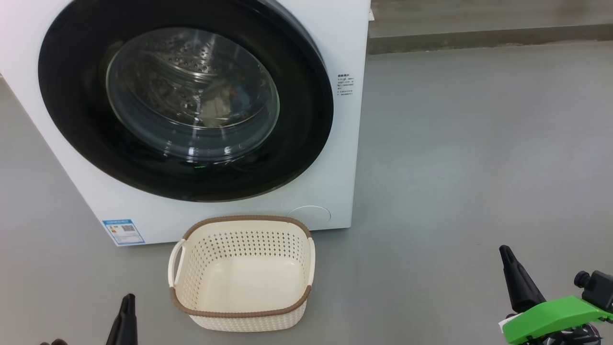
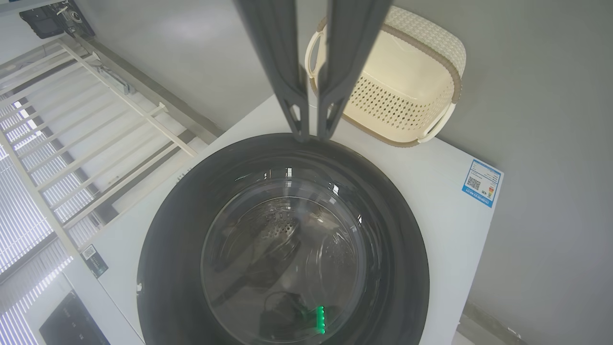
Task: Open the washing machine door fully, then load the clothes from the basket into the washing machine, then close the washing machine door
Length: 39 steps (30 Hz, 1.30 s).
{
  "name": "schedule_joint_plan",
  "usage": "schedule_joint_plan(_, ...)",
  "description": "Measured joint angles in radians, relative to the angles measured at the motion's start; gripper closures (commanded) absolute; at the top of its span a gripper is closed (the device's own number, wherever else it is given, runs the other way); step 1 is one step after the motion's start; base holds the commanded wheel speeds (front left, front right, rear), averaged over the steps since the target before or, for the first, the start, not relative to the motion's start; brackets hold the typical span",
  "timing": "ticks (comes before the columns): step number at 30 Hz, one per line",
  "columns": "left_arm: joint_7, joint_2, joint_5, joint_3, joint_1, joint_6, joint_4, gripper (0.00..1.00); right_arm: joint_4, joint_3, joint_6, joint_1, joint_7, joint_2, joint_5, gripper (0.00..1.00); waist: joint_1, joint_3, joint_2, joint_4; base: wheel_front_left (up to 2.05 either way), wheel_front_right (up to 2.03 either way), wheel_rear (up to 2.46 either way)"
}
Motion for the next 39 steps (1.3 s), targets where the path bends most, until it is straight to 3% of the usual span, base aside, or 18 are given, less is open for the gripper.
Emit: schedule_joint_plan(39, 0.113, -0.056, -0.314, 0.067, -0.039, 0.0, -0.004, 1.0, 0.0, -0.095, -0.003, -0.024, 0.11, 0.065, 0.354, 1.0, -0.0001, 0.029, 0.0, 0.019, 0.0, 0.0, 0.0)
